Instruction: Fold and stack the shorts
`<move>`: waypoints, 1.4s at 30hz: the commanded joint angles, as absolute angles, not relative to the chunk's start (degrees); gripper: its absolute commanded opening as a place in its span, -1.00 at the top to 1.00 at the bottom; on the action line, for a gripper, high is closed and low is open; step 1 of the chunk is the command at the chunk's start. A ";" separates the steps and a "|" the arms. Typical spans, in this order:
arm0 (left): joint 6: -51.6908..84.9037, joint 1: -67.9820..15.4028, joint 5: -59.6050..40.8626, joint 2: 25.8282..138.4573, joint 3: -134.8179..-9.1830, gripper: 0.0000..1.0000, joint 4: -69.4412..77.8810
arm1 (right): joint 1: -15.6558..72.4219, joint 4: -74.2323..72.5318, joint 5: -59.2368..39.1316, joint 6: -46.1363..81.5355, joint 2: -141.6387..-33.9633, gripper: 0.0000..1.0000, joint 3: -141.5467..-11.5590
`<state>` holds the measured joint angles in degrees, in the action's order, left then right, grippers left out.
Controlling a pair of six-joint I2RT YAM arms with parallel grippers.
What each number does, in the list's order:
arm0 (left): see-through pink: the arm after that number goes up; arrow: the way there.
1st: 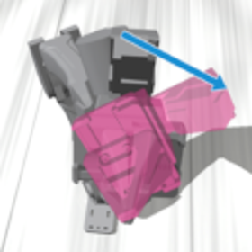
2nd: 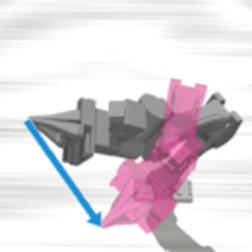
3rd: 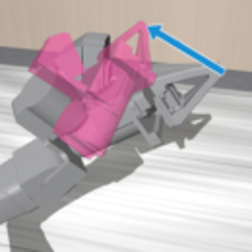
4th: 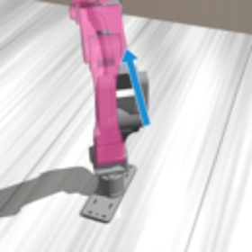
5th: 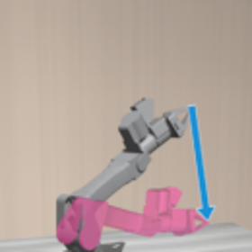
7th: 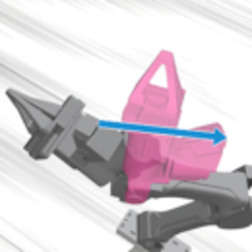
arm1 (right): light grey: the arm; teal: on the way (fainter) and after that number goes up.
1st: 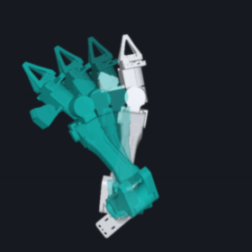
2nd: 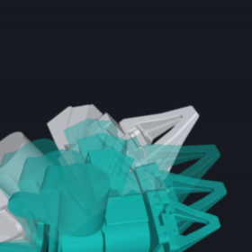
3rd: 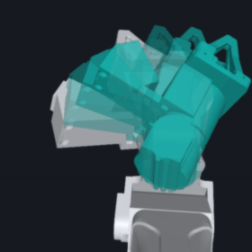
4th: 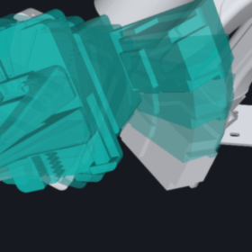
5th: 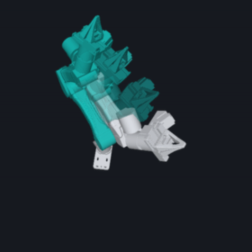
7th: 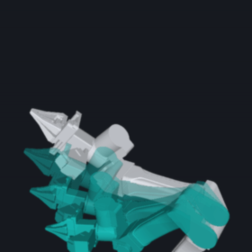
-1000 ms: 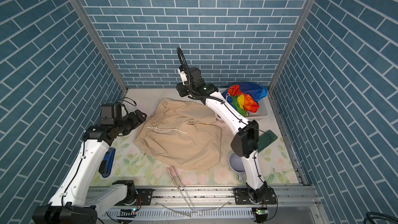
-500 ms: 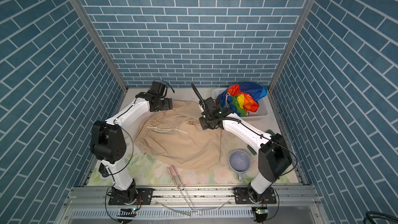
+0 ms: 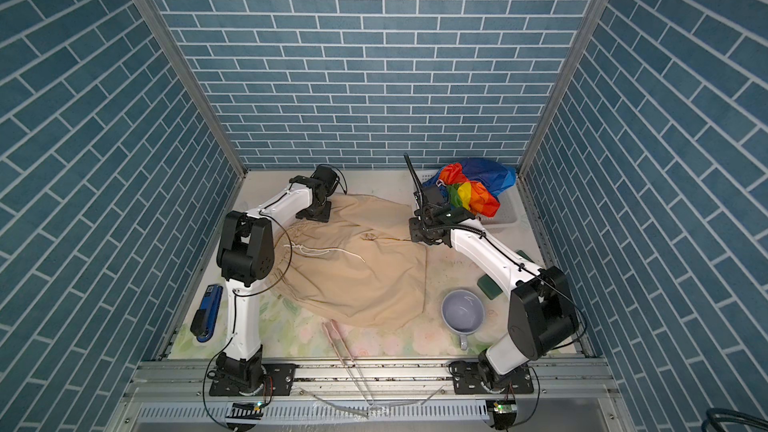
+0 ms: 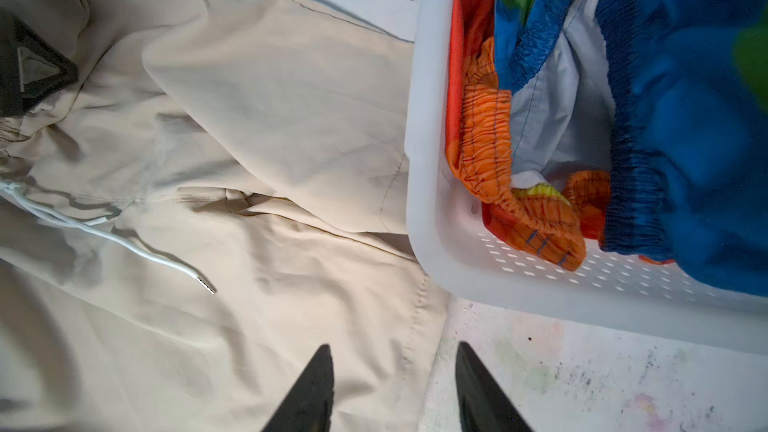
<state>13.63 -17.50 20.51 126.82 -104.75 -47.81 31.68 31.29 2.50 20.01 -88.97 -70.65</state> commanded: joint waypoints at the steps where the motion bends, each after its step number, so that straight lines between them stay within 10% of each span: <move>1: 12.83 -16.39 21.71 128.38 -108.83 0.54 -51.11 | 31.20 30.08 1.62 22.61 -91.64 0.04 -70.30; 6: 11.87 -13.64 22.31 127.30 -112.85 1.00 -52.58 | 31.03 29.97 2.64 23.03 -94.85 0.03 -71.53; 23: 17.90 4.87 8.10 129.95 -112.55 0.99 -48.56 | 23.57 27.70 4.27 23.02 -105.33 0.01 -80.69; 27: 18.04 6.36 7.39 131.44 -115.06 0.34 -49.06 | 23.71 27.08 1.44 24.27 -106.00 0.03 -81.74; 42: 12.50 -8.52 3.76 125.40 -120.41 -0.41 -45.90 | 35.87 26.05 6.09 21.11 -102.05 0.07 -80.51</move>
